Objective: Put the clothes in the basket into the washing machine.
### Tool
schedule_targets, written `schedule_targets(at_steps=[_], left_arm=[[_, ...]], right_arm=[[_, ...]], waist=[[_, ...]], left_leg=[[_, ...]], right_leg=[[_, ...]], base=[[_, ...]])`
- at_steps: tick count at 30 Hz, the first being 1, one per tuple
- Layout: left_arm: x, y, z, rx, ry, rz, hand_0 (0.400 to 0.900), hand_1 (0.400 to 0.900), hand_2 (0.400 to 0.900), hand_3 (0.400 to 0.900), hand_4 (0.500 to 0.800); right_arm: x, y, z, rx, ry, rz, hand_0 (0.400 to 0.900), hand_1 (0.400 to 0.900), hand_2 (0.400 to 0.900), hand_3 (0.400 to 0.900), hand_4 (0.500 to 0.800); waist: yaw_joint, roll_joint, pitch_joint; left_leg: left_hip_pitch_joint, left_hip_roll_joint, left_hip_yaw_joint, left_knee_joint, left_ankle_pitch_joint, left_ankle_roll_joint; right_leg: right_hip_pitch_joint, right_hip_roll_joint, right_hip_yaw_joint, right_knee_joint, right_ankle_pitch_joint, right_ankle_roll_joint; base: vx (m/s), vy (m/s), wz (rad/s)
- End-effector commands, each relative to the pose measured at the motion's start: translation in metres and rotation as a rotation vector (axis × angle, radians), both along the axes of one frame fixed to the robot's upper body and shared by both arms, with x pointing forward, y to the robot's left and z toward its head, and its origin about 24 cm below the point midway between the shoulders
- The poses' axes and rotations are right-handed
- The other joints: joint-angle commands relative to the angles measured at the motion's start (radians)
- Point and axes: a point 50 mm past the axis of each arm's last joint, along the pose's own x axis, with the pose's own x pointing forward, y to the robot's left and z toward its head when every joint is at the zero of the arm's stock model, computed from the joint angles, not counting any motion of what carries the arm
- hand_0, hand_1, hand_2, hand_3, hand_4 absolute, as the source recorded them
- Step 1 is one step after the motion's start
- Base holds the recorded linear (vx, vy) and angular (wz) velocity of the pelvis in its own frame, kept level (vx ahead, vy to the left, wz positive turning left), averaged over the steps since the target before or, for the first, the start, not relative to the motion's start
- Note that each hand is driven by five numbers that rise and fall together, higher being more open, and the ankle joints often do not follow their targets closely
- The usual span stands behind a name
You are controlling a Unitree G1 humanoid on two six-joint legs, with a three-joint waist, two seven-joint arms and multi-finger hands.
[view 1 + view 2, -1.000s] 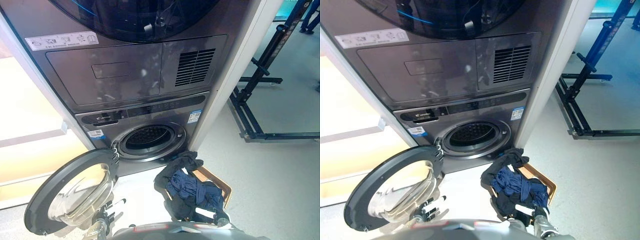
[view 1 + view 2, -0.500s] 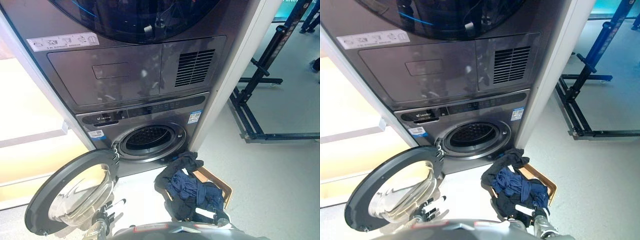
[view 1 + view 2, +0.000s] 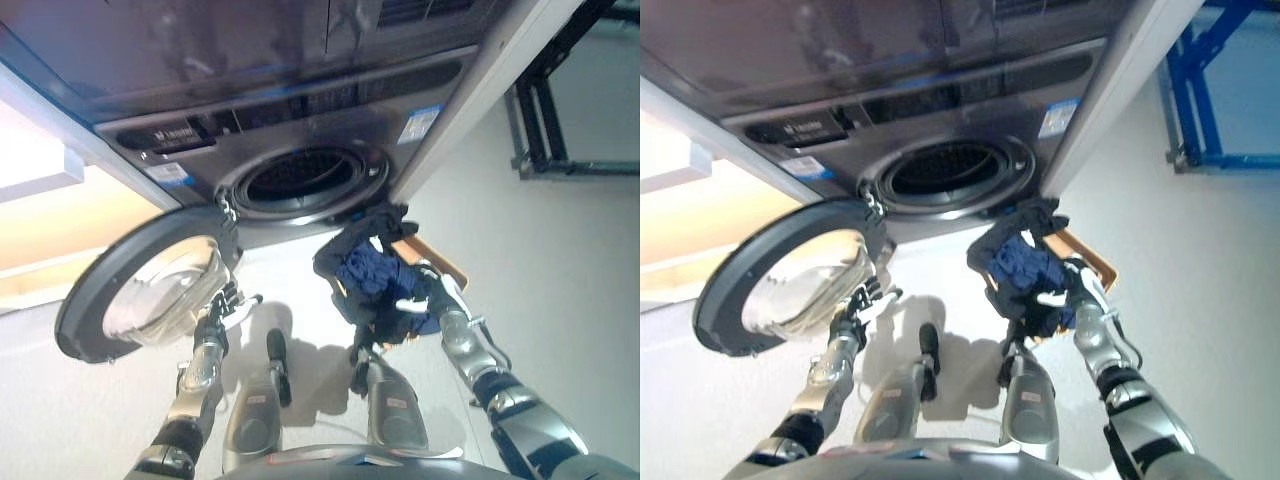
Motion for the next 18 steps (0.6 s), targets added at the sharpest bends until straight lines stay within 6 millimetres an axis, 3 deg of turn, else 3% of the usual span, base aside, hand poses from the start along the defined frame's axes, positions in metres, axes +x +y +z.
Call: schedule_targets(at_steps=[1, 5, 7, 9, 10, 13, 18], left_arm=[[0.020, -0.002, 0.044, 0.018, -0.248, 0.005, 0.900, 0.900, 0.900, 0.900, 0.800], [0.040, -0.014, 0.089, 0.014, -0.455, -0.032, 0.900, 0.900, 0.900, 0.900, 0.800], [0.047, -0.018, 0.107, 0.015, -0.532, -0.035, 0.900, 0.900, 0.900, 0.900, 0.800], [0.049, -0.021, 0.115, 0.012, -0.568, -0.044, 0.900, 0.900, 0.900, 0.900, 0.800], [0.053, -0.024, 0.128, 0.014, -0.624, -0.052, 0.900, 0.900, 0.900, 0.900, 0.800], [0.058, -0.032, 0.146, 0.006, -0.700, -0.064, 0.900, 0.900, 0.900, 0.900, 0.800], [0.061, -0.044, 0.162, -0.010, -0.763, -0.101, 0.900, 0.900, 0.900, 0.900, 0.800]], right_arm=[[0.035, 0.000, 0.046, -0.175, -0.186, 0.058, 0.900, 0.900, 0.900, 0.900, 0.800], [0.067, -0.008, 0.097, -0.263, -0.340, 0.014, 0.900, 0.900, 0.900, 0.900, 0.800], [0.079, -0.007, 0.123, -0.279, -0.422, -0.001, 0.900, 0.900, 0.900, 0.900, 0.800], [0.083, -0.010, 0.134, -0.289, -0.455, -0.014, 0.900, 0.900, 0.900, 0.900, 0.800], [0.090, -0.016, 0.154, -0.314, -0.497, -0.048, 0.900, 0.900, 0.900, 0.900, 0.800], [0.098, -0.027, 0.186, -0.390, -0.557, -0.105, 0.900, 0.900, 0.900, 0.900, 0.800], [0.098, -0.042, 0.200, -0.473, -0.549, -0.172, 0.900, 0.900, 0.900, 0.900, 0.800]], waist=[[0.008, 0.016, 0.068], [0.021, 0.043, 0.101], [0.031, 0.051, 0.095], [0.036, 0.055, 0.091], [0.047, 0.063, 0.093], [0.061, 0.078, 0.092], [0.078, 0.096, 0.088]], left_leg=[[-0.135, -0.032, -0.029, 0.081, -0.006, 0.008], [-0.364, -0.034, -0.035, 0.233, -0.037, 0.017], [-0.463, -0.030, -0.042, 0.316, -0.089, 0.009], [-0.513, -0.034, -0.041, 0.352, -0.097, 0.010], [-0.593, -0.034, -0.042, 0.410, -0.108, 0.010], [-0.705, -0.034, -0.048, 0.507, -0.133, 0.013], [-0.830, -0.033, -0.053, 0.635, -0.169, 0.016]], right_leg=[[-0.118, -0.031, -0.015, 0.153, -0.063, 0.072], [-0.350, -0.075, -0.008, 0.306, -0.084, 0.065], [-0.452, -0.084, 0.014, 0.390, -0.131, 0.078], [-0.499, -0.088, 0.016, 0.424, -0.139, 0.077], [-0.576, -0.099, 0.020, 0.483, -0.153, 0.072], [-0.706, -0.112, 0.034, 0.595, -0.182, 0.062], [-0.838, -0.142, 0.060, 0.716, -0.224, 0.039]], base=[[-0.27, 0.021, 0.19], [-0.24, 0.020, 0.08], [-0.08, 0.001, -0.02], [-0.11, 0.009, 0.07], [-0.11, 0.011, 0.08], [-0.10, 0.032, 0.03], [-0.04, -0.003, 0.05]])
